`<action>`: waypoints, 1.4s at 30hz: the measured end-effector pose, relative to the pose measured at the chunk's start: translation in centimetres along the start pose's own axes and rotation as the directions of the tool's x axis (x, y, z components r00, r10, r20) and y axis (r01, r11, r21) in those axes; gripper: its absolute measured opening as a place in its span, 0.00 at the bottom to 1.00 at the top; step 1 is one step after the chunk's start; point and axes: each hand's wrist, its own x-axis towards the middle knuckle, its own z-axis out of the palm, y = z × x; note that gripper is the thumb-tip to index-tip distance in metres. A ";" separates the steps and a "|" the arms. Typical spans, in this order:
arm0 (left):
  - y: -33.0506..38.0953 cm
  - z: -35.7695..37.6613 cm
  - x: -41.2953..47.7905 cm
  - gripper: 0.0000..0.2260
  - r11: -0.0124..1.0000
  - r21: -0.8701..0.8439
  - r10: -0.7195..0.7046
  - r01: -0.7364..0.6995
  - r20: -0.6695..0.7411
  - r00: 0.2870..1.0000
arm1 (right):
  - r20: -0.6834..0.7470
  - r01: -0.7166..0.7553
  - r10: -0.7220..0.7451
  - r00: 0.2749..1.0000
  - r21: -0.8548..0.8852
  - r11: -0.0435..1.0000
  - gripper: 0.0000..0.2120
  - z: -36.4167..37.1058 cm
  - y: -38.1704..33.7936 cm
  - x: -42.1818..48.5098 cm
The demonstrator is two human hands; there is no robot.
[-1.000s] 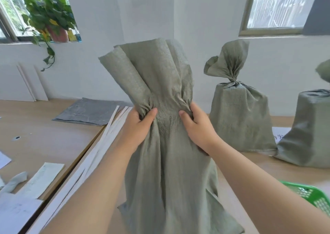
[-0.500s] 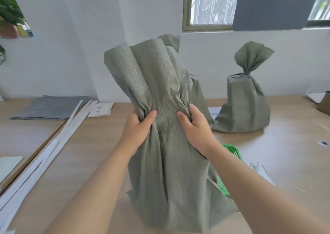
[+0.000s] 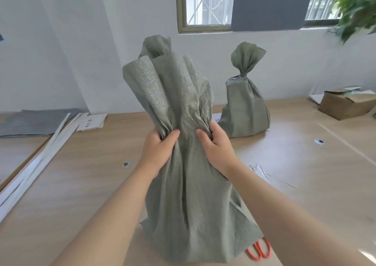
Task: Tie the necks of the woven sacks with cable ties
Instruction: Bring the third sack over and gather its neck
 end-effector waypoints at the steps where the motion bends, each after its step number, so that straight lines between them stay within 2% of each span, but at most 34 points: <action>1: -0.1 0.3 -0.2 0.06 1.000 0.022 0.005 -0.005 0.010 1.000 | -0.005 -0.006 0.006 1.000 -0.011 1.000 0.14 -0.1 0.2 -0.4; 7: -0.7 1.1 -1.9 0.11 0.994 0.078 -0.089 0.076 0.185 0.979 | -0.004 -0.050 0.050 0.999 -0.037 0.998 0.11 -0.5 1.6 -2.8; 9: -1.0 1.6 -2.8 0.15 0.982 0.160 -0.140 0.101 0.254 0.957 | 0.021 -0.073 0.074 0.997 -0.046 0.996 0.06 -1.0 1.9 -3.4; 11: -0.8 2.3 -3.1 0.20 0.962 0.264 -0.146 0.068 0.288 0.946 | 0.058 -0.090 0.090 0.994 -0.010 0.996 0.03 -1.7 2.1 -3.5; 14: -0.4 3.5 -3.1 0.23 0.960 0.280 -0.102 0.009 0.320 0.942 | 0.103 -0.127 0.122 0.987 0.048 0.991 0.06 -2.9 3.1 -2.8; 16: -0.3 4.2 -3.2 0.29 0.965 0.261 -0.074 -0.017 0.331 0.941 | 0.150 -0.140 0.131 0.980 0.051 0.989 0.13 -3.7 3.5 -2.1; 18: -0.5 5.1 -3.1 0.27 0.951 0.306 -0.060 -0.052 0.343 0.937 | 0.212 -0.130 0.114 0.971 0.065 0.989 0.14 -4.6 4.0 -1.4; 20: -0.5 6.5 -3.1 0.20 0.934 0.354 -0.085 -0.033 0.313 0.946 | 0.287 -0.125 0.098 0.953 0.077 0.989 0.18 -5.3 4.5 -0.7; 22: -0.2 7.8 -3.1 0.18 0.926 0.376 -0.129 0.033 0.233 0.964 | 0.326 -0.143 0.111 0.939 0.077 0.987 0.23 -6.0 4.7 -0.2; 28: -0.3 10.1 -2.6 0.13 0.887 0.441 -0.203 0.136 0.108 0.973 | 0.375 -0.201 0.148 0.915 0.104 0.974 0.13 -7.2 6.1 0.5; 31: -0.7 10.7 -2.1 0.08 0.851 0.499 -0.229 0.163 0.074 0.971 | 0.364 -0.248 0.176 0.914 0.161 0.955 0.06 -7.1 6.7 0.3; 33: -1.2 10.8 -1.5 0.04 0.814 0.544 -0.263 0.203 0.034 0.964 | 0.322 -0.262 0.202 0.925 0.155 0.952 0.05 -6.8 7.1 0.1; 36: -1.7 10.8 -0.8 0.15 0.789 0.567 -0.288 0.238 -0.001 0.958 | 0.317 -0.337 0.267 0.910 0.189 0.922 0.08 -6.7 7.9 0.2; 42: -2.8 11.4 1.2 0.14 0.779 0.586 -0.301 0.222 0.039 0.953 | 0.265 -0.347 0.306 0.914 0.123 0.930 0.08 -9.4 10.8 1.4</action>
